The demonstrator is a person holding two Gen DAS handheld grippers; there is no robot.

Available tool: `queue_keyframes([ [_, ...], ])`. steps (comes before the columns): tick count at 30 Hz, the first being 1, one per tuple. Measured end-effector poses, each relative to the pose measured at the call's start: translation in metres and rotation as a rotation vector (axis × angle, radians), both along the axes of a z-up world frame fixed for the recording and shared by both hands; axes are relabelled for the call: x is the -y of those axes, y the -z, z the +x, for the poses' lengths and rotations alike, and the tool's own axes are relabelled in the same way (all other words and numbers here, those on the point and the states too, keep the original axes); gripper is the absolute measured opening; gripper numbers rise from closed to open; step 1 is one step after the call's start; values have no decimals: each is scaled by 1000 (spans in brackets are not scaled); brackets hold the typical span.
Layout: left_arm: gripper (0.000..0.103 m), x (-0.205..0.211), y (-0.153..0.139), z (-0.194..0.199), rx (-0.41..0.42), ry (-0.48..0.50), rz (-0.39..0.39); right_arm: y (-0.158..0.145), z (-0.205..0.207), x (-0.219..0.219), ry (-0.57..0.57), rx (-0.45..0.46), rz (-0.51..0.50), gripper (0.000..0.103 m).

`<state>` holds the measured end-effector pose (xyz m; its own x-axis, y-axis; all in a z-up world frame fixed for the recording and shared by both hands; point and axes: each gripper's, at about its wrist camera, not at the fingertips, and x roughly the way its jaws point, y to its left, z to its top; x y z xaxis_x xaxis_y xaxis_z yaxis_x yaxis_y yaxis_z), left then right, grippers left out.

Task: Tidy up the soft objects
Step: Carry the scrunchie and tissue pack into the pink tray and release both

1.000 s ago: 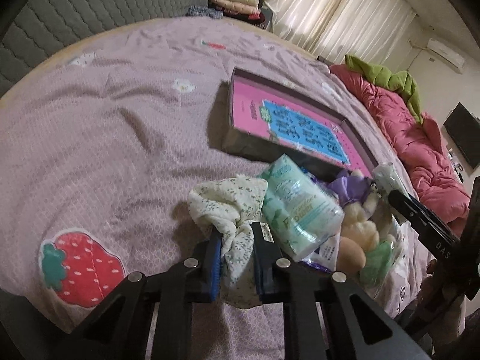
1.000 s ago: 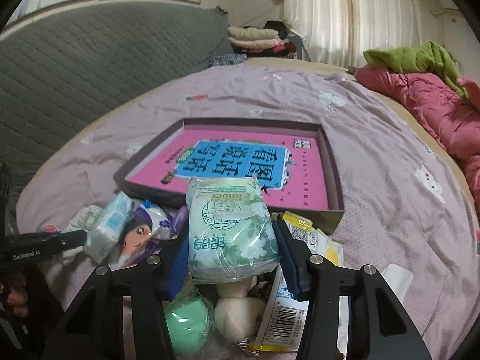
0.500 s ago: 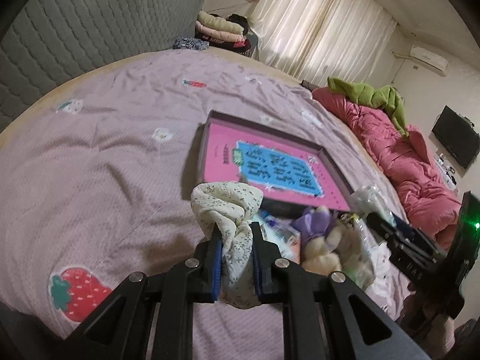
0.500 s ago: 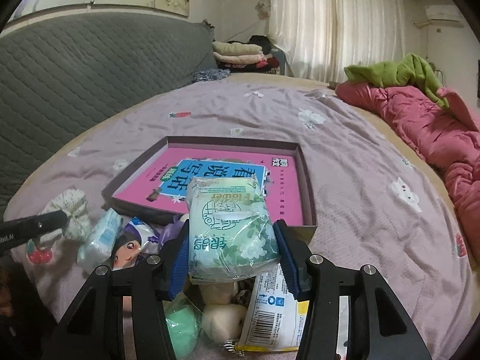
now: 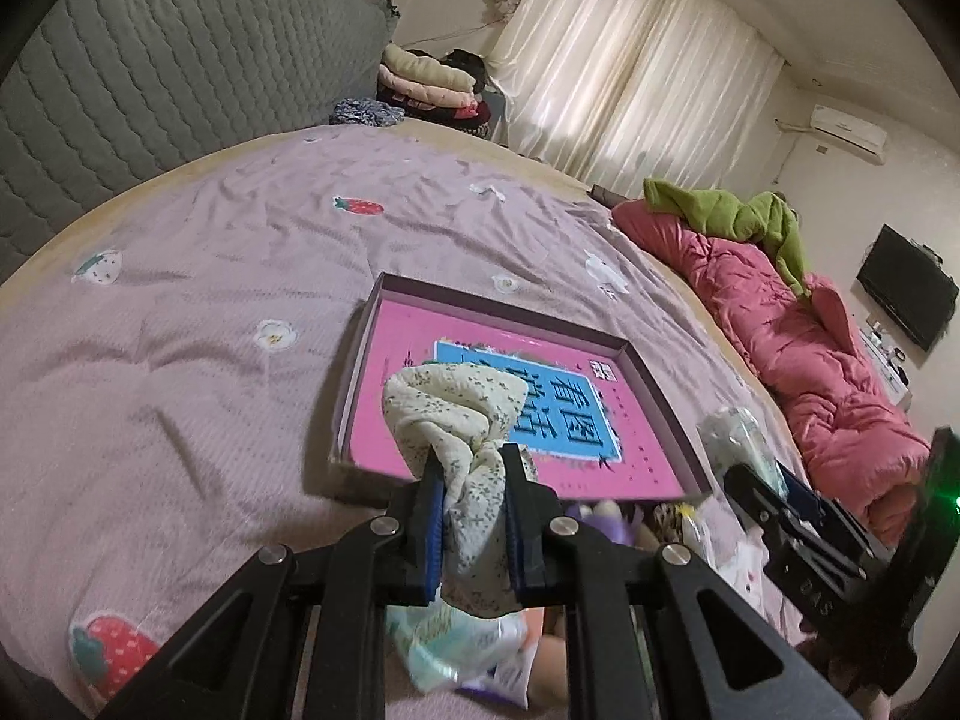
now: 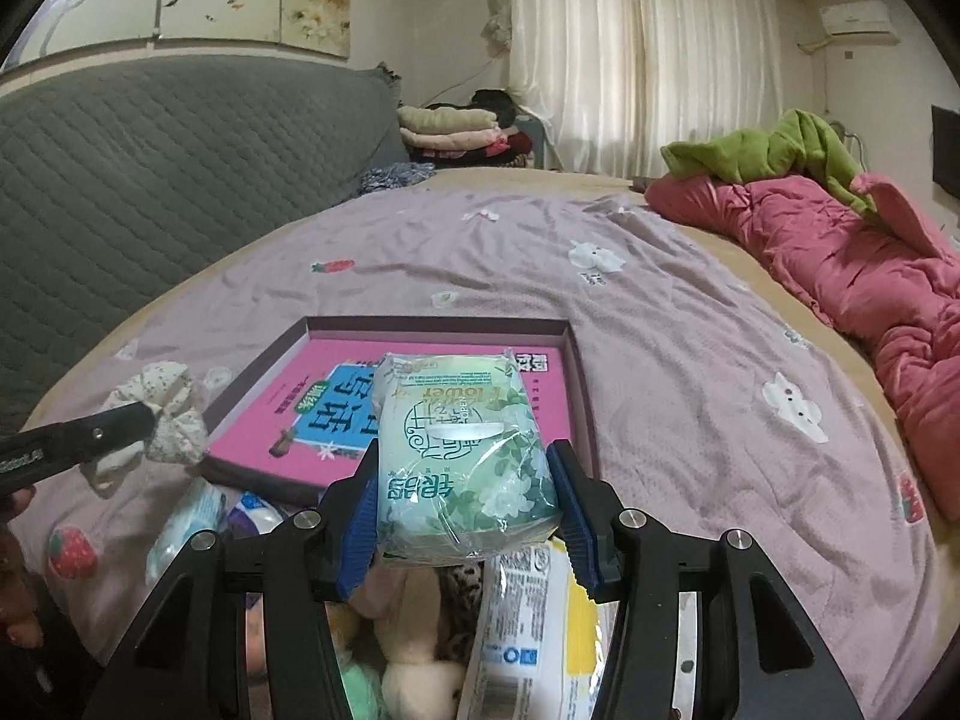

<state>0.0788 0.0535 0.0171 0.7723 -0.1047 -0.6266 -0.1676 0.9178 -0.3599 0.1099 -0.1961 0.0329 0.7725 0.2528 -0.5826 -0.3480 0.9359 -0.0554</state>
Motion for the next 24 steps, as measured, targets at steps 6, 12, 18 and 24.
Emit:
queue_keyframes([
  [6, 16, 3, 1, 24, -18, -6, 10, -2, 18, -10, 10, 15, -27, 54],
  [12, 16, 5, 2, 47, -45, -18, 51, -5, 44, -14, 56, 25, -84, 54],
  [18, 16, 10, 4, 69, -78, -15, 80, -3, 78, -13, 100, -71, -26, 54],
  [24, 16, 22, 9, 90, -126, 27, 133, 7, 87, -18, 90, -75, -19, 54],
])
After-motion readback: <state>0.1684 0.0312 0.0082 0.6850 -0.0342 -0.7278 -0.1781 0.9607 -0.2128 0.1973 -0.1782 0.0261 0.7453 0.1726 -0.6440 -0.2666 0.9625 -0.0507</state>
